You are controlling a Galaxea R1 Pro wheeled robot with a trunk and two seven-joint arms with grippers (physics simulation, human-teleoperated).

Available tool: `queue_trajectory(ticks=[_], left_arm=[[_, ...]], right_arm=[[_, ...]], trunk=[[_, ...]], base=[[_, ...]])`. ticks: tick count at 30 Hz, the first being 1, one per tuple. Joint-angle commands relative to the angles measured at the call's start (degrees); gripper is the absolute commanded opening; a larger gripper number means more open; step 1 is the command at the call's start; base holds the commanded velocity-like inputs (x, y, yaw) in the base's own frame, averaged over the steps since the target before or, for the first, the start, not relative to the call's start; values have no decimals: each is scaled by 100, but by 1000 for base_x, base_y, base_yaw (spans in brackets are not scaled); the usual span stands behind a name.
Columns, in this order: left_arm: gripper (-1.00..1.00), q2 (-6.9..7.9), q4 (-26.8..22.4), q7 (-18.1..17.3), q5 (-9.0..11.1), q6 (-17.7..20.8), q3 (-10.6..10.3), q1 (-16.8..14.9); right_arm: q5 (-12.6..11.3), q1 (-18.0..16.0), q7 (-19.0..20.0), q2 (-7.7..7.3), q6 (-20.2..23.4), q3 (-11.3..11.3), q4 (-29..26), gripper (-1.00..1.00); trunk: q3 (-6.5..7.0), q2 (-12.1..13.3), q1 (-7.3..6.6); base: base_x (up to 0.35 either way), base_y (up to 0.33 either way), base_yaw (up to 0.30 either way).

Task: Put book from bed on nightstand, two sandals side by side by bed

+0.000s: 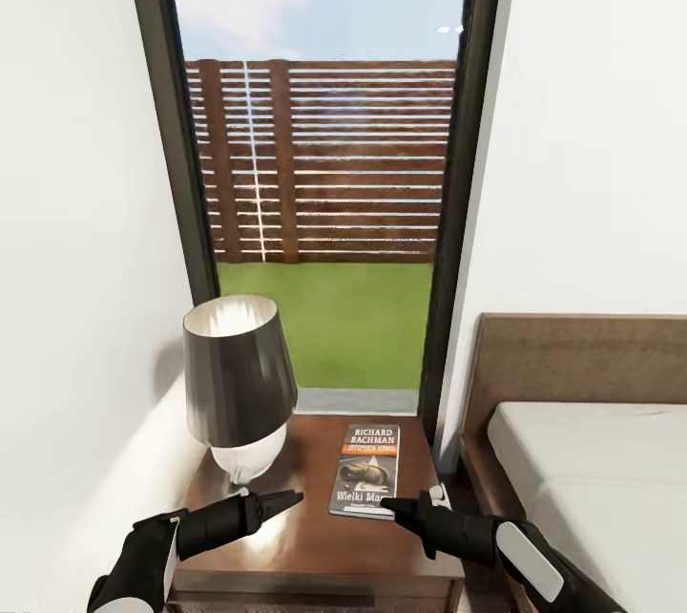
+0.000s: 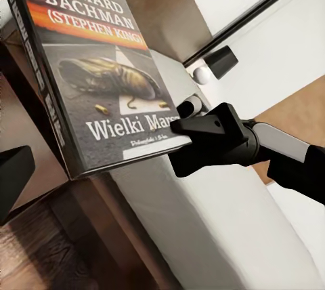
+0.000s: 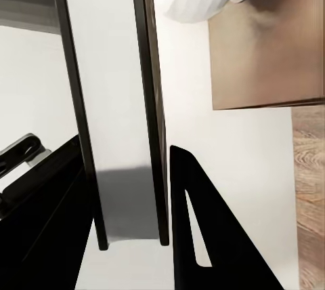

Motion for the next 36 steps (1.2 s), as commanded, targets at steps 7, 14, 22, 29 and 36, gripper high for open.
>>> queue_trajectory(ticks=[7,14,22,29,36], left_arm=[[100,-9,-9,-44,-60,60,38,-9],[100,-9,-9,-44,-60,60,38,-9],[100,-9,-9,-44,-60,60,38,-9],[100,-9,-9,-44,-56,56,43,-9],[100,-9,-9,-44,-52,52,39,-9]], right_arm=[[-30,-7,14,-6,8,23,0,-100],[-30,-7,14,-6,7,23,-1,-100],[-30,-7,14,-6,7,23,-4,-100],[-30,-7,14,-6,8,23,0,-100],[-30,-7,14,-6,7,23,1,-100]], trunk=[[-132,-286,154],[-258,-566,308],[-402,-887,483],[-438,-967,527],[-438,-967,527]], base=[[0,0,0],[0,0,0],[0,0,0],[0,0,0],[131,0,0]])
